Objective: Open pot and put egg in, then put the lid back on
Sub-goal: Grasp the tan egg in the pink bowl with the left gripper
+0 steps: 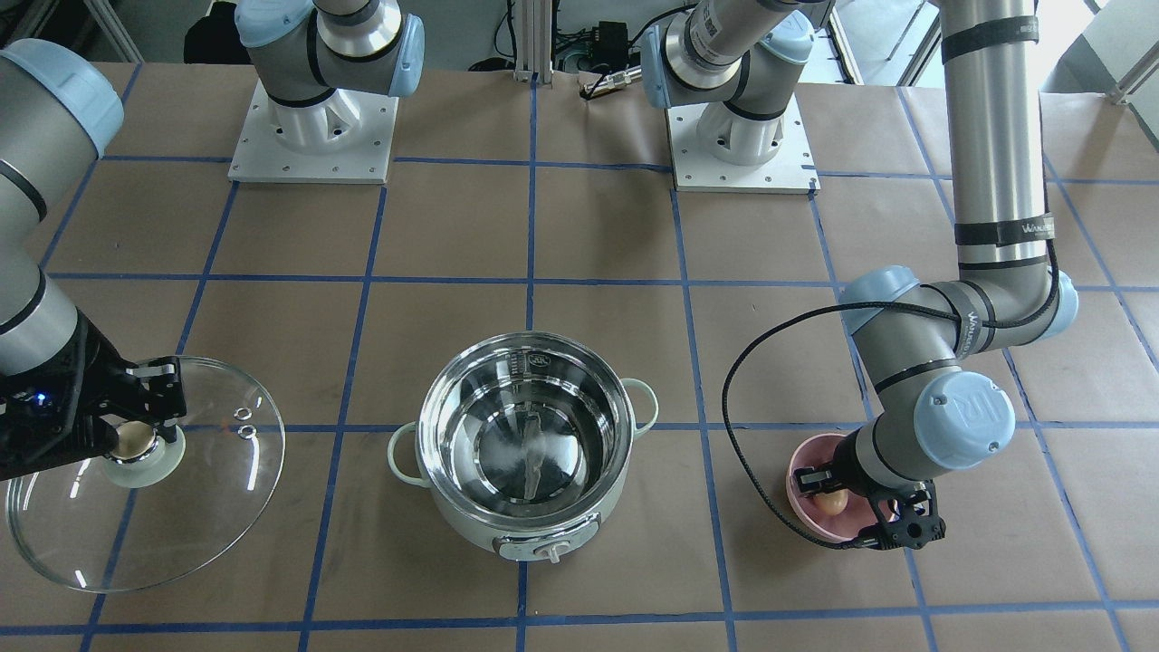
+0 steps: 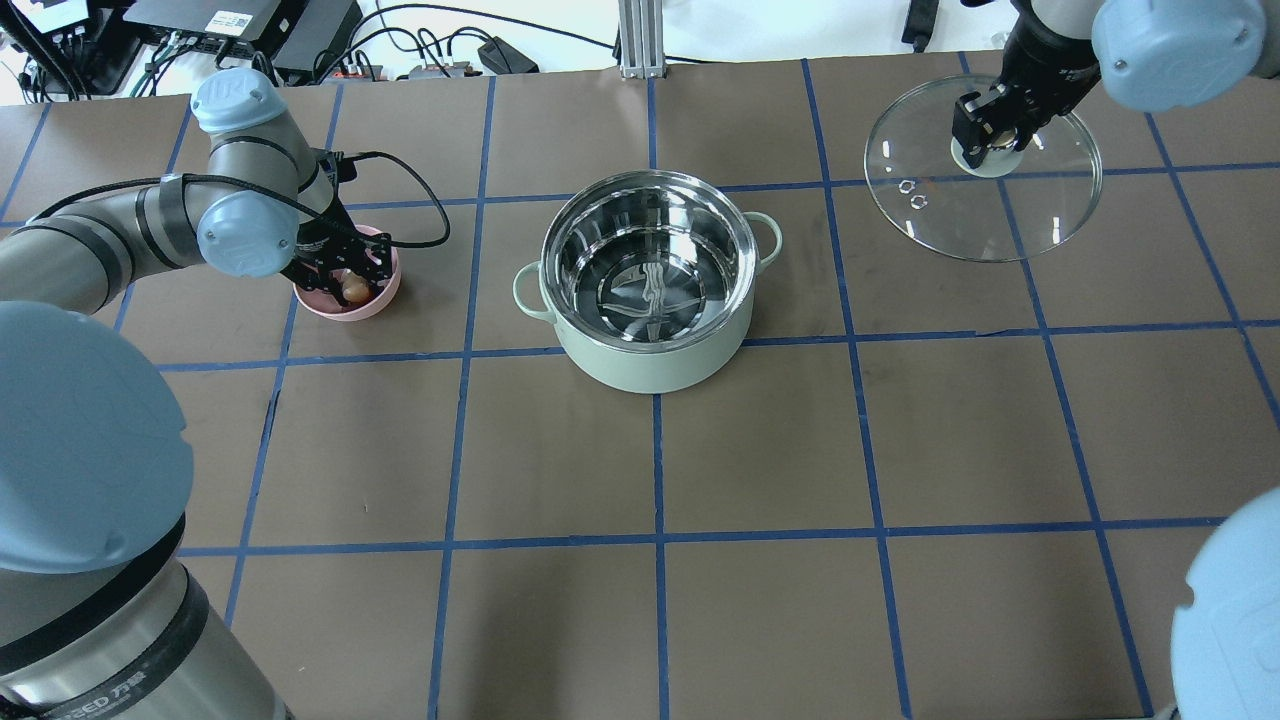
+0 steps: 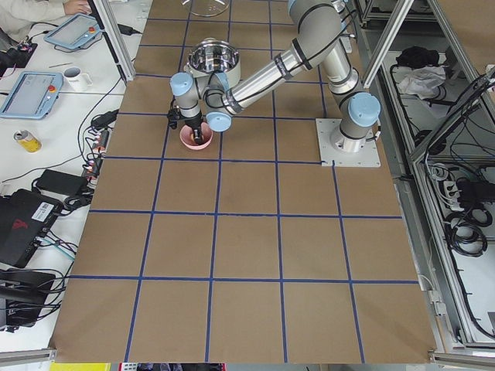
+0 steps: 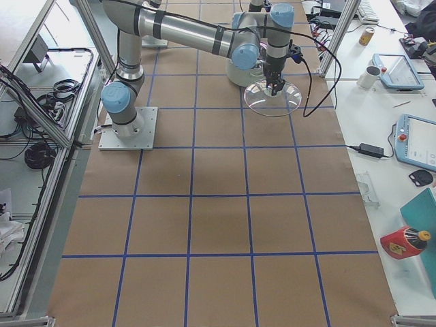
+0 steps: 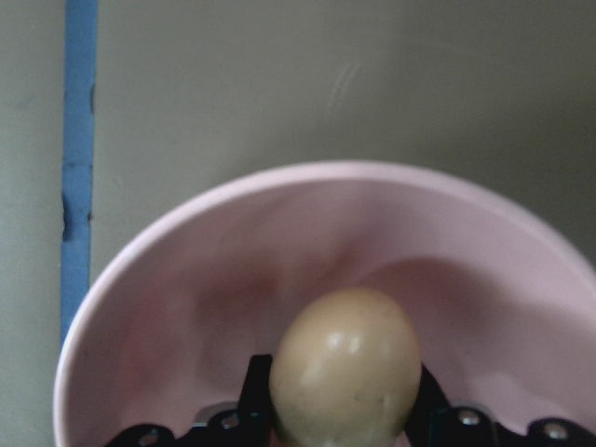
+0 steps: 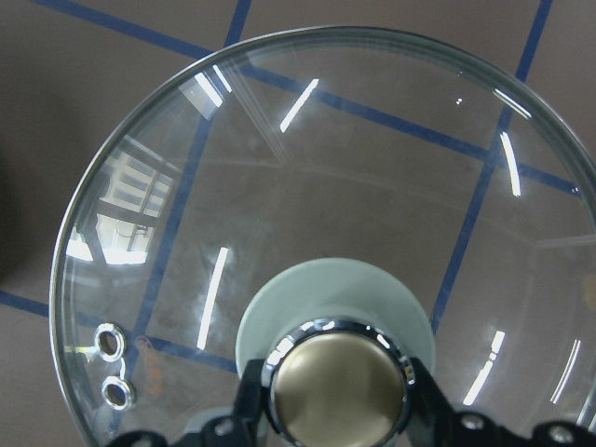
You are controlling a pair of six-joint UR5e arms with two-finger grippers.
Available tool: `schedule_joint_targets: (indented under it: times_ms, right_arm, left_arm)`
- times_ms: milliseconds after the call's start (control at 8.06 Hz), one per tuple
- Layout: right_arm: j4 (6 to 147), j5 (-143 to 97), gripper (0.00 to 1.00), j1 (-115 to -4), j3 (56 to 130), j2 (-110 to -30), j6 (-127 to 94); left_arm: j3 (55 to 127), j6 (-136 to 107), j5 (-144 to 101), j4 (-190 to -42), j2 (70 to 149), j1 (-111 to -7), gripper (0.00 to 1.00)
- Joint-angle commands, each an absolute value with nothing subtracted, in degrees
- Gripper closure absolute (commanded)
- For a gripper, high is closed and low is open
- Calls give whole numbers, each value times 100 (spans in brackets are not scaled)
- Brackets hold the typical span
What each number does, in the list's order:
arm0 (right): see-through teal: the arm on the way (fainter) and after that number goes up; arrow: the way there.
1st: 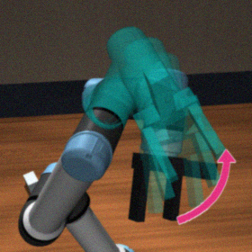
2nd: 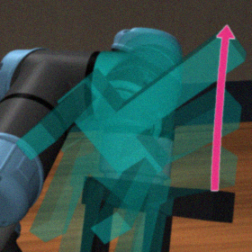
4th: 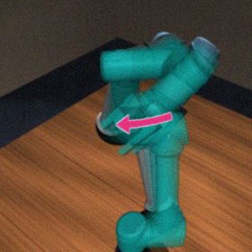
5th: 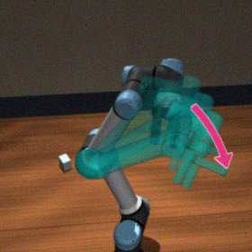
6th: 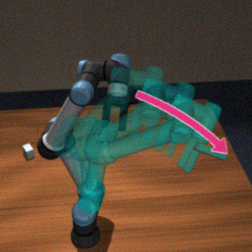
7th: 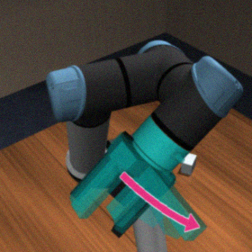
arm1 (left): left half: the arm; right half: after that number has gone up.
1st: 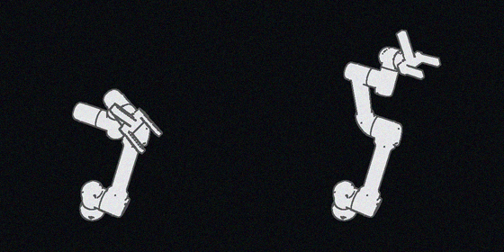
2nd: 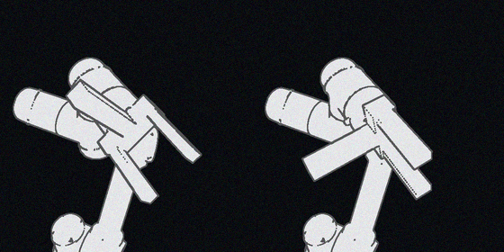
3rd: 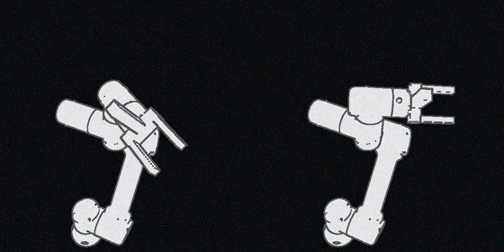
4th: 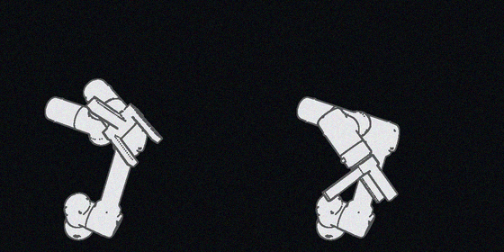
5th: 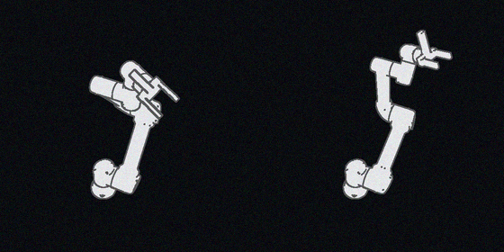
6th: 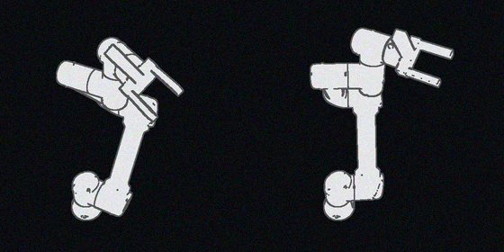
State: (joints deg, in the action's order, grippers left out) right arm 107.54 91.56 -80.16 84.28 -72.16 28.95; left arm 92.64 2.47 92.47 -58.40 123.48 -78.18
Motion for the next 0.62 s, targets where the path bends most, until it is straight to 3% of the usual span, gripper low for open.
schedule_joint_targets:
  times_ms: [0,497]
  right_arm:
    - [10854,9123,100,-7998,8552,-7216,2900]
    - [10881,9123,100,-7998,8569,-7172,2874]
  left_arm:
    - [9255,264,9281,-5845,12314,-7735,91]
    - [9185,185,9273,-6063,11710,-7717,94]
